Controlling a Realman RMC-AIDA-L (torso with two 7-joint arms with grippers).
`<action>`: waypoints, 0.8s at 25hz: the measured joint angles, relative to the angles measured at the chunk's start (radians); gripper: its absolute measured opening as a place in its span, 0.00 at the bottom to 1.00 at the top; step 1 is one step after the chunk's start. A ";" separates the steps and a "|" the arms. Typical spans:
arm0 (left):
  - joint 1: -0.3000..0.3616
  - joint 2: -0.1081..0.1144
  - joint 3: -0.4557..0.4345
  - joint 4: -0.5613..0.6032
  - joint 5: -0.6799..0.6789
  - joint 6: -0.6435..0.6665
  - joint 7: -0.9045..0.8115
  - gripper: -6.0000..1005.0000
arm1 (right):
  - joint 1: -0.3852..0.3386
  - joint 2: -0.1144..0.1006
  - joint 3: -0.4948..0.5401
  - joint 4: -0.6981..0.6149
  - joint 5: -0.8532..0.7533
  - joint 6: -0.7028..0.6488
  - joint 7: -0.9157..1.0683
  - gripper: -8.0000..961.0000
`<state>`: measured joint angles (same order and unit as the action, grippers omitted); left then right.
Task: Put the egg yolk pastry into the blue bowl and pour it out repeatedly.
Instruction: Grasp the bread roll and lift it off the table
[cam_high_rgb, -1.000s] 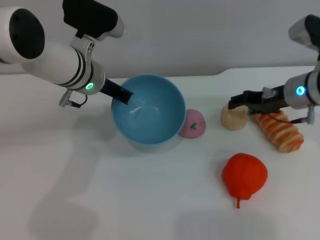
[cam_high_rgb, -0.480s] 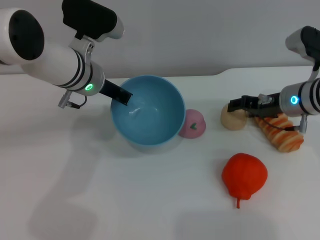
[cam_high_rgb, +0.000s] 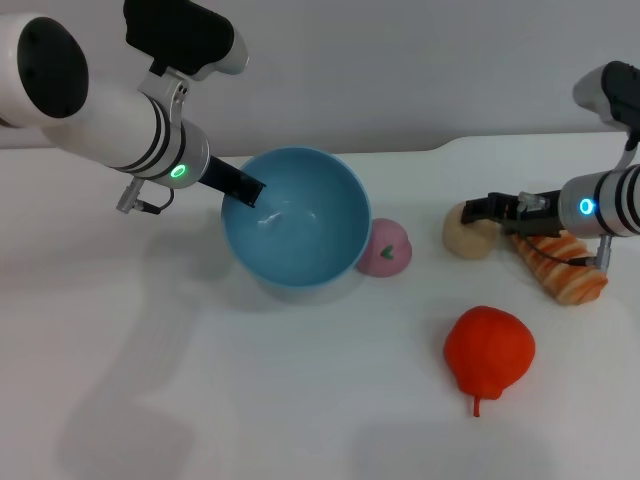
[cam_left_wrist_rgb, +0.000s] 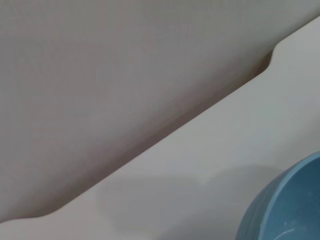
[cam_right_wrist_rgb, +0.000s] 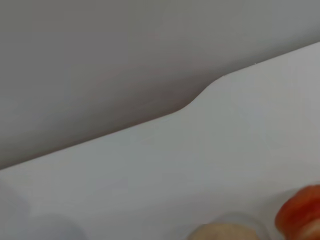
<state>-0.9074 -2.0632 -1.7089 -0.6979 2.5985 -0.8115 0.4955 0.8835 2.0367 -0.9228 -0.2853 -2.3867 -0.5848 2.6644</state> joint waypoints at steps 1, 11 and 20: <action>0.000 0.000 0.000 0.000 0.000 0.000 0.000 0.00 | 0.000 0.000 0.000 0.002 0.000 0.009 0.000 0.62; -0.001 0.000 0.000 0.000 0.000 0.002 0.000 0.00 | -0.001 0.016 0.001 0.008 0.004 0.080 -0.022 0.62; 0.002 0.002 0.000 -0.003 0.000 0.002 0.000 0.00 | 0.007 0.027 0.000 0.006 0.006 0.125 -0.053 0.55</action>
<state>-0.9052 -2.0614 -1.7088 -0.7006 2.5987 -0.8098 0.4955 0.8908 2.0635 -0.9231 -0.2791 -2.3806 -0.4597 2.6117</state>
